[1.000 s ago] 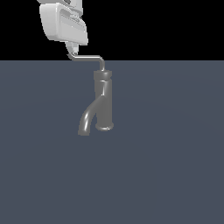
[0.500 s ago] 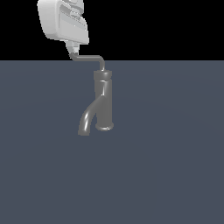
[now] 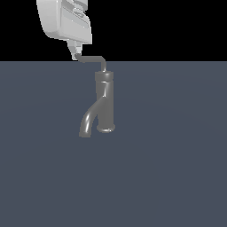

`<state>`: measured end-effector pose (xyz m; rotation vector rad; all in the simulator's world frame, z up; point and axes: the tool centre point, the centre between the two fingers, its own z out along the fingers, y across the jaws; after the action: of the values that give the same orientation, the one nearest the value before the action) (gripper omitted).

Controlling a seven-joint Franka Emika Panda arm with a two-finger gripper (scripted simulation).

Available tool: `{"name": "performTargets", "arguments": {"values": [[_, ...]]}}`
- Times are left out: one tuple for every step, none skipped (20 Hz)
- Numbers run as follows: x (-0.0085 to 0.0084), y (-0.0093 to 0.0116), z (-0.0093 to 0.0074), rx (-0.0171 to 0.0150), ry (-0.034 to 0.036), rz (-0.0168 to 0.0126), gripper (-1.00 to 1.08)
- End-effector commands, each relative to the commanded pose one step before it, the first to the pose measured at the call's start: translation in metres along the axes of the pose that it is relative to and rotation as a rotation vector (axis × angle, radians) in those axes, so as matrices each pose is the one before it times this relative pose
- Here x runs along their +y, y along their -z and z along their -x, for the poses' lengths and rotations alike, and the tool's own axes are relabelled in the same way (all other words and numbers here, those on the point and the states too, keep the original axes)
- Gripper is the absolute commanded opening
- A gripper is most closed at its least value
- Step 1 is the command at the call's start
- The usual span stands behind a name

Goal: Turn on the faucet by rotating a designated handle.

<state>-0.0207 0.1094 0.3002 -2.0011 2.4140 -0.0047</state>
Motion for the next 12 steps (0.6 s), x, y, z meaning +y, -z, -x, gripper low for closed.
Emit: {"name": "performTargets", "arguments": {"values": [[0.00701,0.00003,-0.00904,0.00285,-0.00584,0.00464,-1.00],[0.00245,0.00012,-0.00191,0.00000,0.00000,0.00000,-1.00],[0.00237,-0.00014,-0.00173,-0.00006,0.00041,0.00055,-1.00],[0.00246,0.00012,-0.00192,0.00000,0.00000,0.00000,-1.00],[0.00240,-0.00006,-0.00180,-0.00004,0.00028,0.00040,-1.00],[0.00248,0.00013,-0.00193,0.00000,0.00000,0.00000,-1.00],[0.00000,0.00000,0.00000,0.00000,0.00000,0.00000,-1.00],[-0.00370,-0.00013,0.00421,0.00003,0.00306,-0.00480,-1.00],[0.00077,0.00016,-0.00528,0.00000,0.00000,0.00000,-1.00],[0.00053,-0.00014,-0.00547,-0.00005,-0.00027,0.00063,-1.00],[0.00060,-0.00005,-0.00547,-0.00004,-0.00020,0.00045,-1.00],[0.00061,-0.00005,-0.00551,-0.00003,-0.00020,0.00044,-1.00]]}}
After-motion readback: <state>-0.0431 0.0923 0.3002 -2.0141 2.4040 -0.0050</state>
